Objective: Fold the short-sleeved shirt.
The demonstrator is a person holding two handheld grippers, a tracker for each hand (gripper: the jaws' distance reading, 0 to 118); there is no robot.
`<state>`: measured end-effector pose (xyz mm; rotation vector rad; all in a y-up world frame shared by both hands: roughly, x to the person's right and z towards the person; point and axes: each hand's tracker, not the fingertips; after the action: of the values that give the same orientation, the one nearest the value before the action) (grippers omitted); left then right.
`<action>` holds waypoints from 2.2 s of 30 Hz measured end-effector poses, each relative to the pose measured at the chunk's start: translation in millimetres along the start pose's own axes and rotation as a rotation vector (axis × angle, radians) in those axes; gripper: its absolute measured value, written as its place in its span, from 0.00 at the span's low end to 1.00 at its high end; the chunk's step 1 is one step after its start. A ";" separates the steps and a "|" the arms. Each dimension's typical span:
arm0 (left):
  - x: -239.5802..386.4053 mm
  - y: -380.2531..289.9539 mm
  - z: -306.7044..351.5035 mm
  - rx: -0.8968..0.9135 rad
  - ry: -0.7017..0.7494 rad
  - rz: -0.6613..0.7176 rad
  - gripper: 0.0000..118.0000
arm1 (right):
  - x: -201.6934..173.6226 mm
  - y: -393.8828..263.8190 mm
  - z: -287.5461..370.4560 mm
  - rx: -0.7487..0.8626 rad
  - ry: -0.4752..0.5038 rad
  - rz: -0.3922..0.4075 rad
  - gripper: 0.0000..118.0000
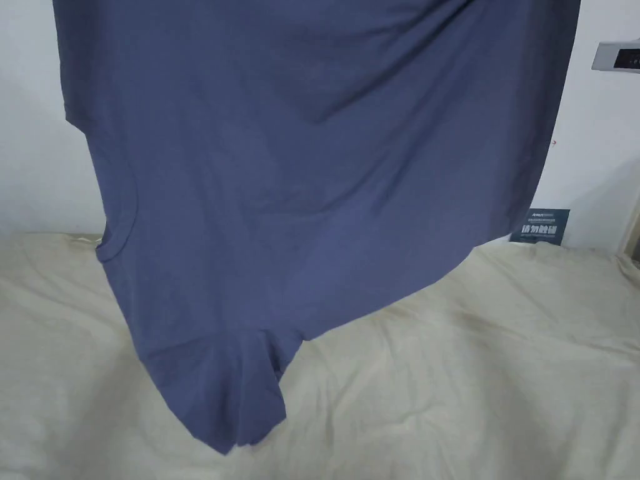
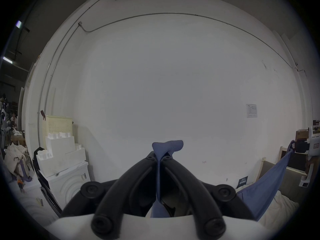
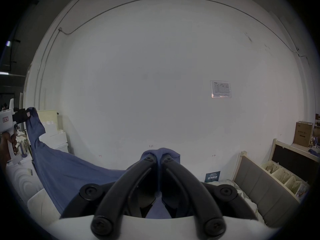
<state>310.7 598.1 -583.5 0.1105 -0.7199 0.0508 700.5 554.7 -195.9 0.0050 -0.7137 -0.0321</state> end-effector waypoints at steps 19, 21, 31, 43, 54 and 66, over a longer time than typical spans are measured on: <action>9.9 -128.2 23.6 0.057 -0.060 0.021 0.02 | 31.0 -144.3 -52.7 -0.065 0.004 -0.052 0.04; 7.5 -151.8 45.4 0.027 -0.085 0.032 0.02 | 36.2 -172.7 -41.2 -0.093 0.018 -0.074 0.04; -14.5 -280.3 190.2 -0.121 -0.143 0.057 0.02 | 49.1 -311.1 63.8 -0.245 0.069 -0.154 0.04; -43.7 -405.0 370.8 -0.354 -0.143 0.117 0.02 | 32.9 -423.5 260.8 -0.349 0.100 -0.166 0.04; -69.1 -452.3 474.6 -0.464 -0.149 0.115 0.02 | 21.8 -470.6 365.4 -0.367 0.114 -0.175 0.04; -61.0 -494.6 530.6 -0.591 -0.158 0.080 0.02 | 16.0 -509.8 412.3 -0.442 0.109 -0.159 0.04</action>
<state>-40.8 43.7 -269.0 -0.4839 -0.8705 -0.0961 428.6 47.3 118.3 -0.3574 -0.5838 -0.3392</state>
